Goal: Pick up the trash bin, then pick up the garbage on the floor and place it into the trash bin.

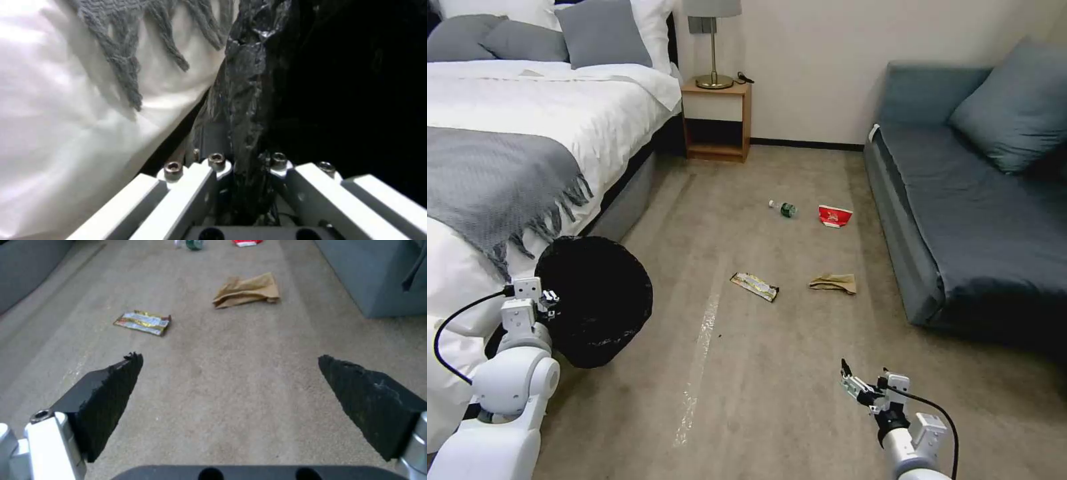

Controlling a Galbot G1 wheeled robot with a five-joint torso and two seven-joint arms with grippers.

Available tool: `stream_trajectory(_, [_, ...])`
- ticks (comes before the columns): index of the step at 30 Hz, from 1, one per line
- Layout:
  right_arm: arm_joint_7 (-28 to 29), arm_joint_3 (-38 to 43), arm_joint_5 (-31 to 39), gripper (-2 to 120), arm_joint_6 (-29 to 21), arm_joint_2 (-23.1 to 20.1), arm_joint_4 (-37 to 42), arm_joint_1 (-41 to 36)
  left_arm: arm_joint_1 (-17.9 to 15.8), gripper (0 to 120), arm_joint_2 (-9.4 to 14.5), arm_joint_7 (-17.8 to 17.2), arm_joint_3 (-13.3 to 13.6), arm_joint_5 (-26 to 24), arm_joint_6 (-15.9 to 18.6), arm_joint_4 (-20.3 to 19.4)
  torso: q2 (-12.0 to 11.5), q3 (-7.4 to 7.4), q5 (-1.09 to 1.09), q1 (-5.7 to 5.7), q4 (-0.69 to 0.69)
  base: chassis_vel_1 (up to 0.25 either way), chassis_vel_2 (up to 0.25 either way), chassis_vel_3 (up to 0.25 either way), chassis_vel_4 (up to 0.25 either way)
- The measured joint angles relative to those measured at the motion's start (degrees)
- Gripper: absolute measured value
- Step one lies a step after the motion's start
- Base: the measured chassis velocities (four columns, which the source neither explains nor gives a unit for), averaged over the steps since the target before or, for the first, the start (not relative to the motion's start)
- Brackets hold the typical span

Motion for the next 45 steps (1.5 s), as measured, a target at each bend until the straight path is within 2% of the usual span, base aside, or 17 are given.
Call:
stream_trajectory(10, [-0.2, 0.1, -0.6, 100, 0.4, 0.4, 0.3, -0.8, 0.0, 2, -0.5, 0.6, 1.2, 0.2, -0.8, 0.7, 0.0, 0.0, 0.0, 0.0, 0.0, 0.0, 0.0, 0.0, 0.0])
stream_trajectory(26, [-0.5, -0.3, -2.0, 100, 1.3, 1.1, -1.2, -0.8, 0.3, 2, -0.2, 1.3, 1.1, 0.5, -2.3, 2.1, 0.0, 0.0, 0.0, 0.0, 0.0, 0.0, 0.0, 0.0, 0.0])
stream_trajectory(45, [-0.9, -0.5, -2.7, 100, 2.0, 1.4, -3.5, 0.4, -1.2, 2, -0.3, 1.5, 1.7, 0.6, -3.5, 4.5, 0.0, 0.0, 0.0, 0.0, 0.0, -0.01, 0.01, 0.014, -0.009])
